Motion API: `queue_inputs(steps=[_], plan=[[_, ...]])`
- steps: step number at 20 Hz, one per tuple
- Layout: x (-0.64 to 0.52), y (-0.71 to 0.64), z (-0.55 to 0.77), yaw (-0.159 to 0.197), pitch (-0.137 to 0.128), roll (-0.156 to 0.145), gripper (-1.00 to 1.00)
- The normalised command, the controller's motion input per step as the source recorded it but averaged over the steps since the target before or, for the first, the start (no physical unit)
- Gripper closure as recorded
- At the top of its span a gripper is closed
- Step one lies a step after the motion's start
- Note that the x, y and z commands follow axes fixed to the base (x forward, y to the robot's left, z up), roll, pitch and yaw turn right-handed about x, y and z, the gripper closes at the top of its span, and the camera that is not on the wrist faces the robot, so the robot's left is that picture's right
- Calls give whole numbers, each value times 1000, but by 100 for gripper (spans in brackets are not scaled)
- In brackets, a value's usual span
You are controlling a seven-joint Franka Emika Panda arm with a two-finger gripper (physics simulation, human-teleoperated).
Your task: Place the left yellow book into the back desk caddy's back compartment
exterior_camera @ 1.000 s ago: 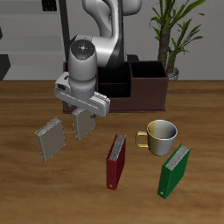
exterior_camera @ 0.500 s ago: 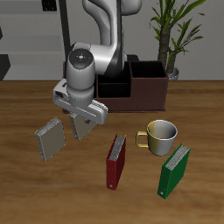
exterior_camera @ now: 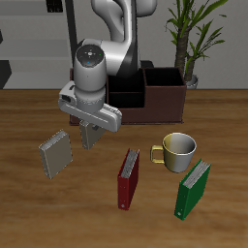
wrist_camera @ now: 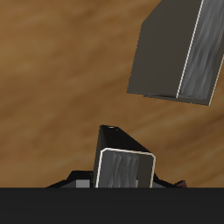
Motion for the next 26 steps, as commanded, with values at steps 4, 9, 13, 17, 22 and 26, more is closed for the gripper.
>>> queue_inputs(steps=[4,9,13,17,22,26], plan=[[-26,416,770,71,-77,23,100],[-136,501,661,81,-53,53,100],[-317,399,596,88,-44,28,100],[-410,256,522,96,-41,39,100],[-348,51,411,73,-33,-11,100],[-435,89,399,64,-37,-14,100]])
